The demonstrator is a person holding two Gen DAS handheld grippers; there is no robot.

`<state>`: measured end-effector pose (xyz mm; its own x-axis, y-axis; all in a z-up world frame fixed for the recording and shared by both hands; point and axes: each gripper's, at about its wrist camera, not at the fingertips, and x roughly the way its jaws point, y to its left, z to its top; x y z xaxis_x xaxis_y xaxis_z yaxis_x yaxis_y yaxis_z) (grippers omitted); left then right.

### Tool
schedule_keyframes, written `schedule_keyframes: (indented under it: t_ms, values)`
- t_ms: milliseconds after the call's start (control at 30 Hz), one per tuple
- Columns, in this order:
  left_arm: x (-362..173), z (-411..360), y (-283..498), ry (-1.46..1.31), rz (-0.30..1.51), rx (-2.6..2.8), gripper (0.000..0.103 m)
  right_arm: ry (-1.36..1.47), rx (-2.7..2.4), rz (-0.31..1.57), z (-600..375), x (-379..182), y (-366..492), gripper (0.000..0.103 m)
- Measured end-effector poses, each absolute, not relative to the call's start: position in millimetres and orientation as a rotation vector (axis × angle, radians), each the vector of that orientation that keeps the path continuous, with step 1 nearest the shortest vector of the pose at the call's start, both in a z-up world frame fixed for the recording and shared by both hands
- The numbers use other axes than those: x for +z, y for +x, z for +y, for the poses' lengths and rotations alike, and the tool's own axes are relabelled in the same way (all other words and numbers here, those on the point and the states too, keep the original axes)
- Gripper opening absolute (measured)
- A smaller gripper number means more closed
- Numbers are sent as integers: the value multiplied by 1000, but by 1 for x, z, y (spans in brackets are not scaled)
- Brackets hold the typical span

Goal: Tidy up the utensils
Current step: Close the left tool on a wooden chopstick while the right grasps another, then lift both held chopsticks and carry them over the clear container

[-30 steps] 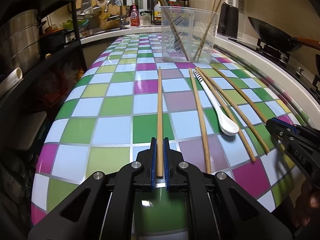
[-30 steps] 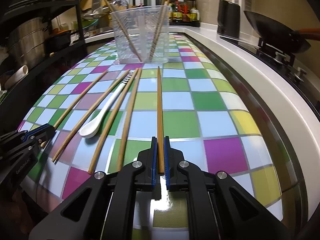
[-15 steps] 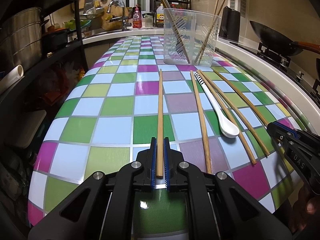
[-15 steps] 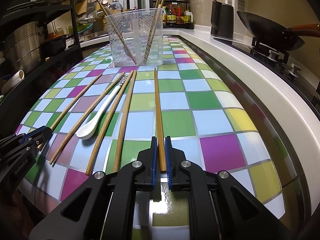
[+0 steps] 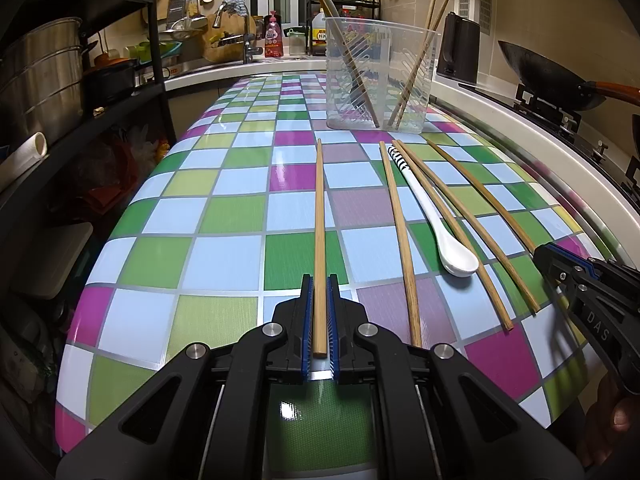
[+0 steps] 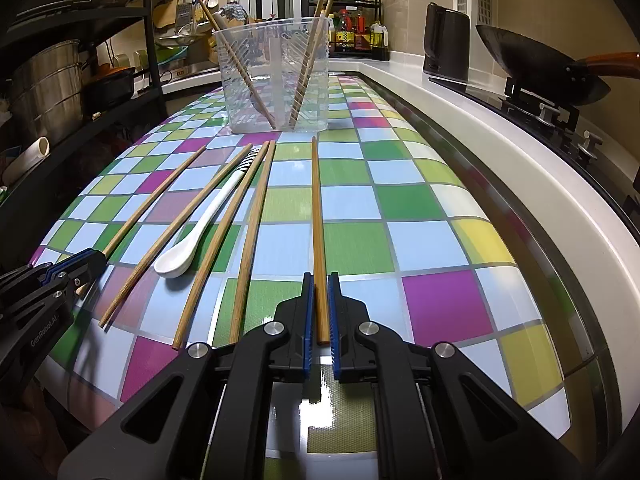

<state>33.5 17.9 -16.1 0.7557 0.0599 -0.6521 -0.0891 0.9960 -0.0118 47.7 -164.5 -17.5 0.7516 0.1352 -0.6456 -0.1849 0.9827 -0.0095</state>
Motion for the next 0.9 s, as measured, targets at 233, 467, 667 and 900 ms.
schedule_keyframes:
  t_ms: [233,467,667,900]
  values:
    - [-16,18,34,-43,710,81,7,-76,175,700,-164,-17,48,7]
    - [-15,16,35,-49,719,67,7,-71,174,721,-161,-12,48,6]
    - [-7,18,30,-68,703,40,7,-87,168,697,-157,5,41,6]
    - [18,20,19,-79,624,16,7,-113,152,641,-157,41,25,6]
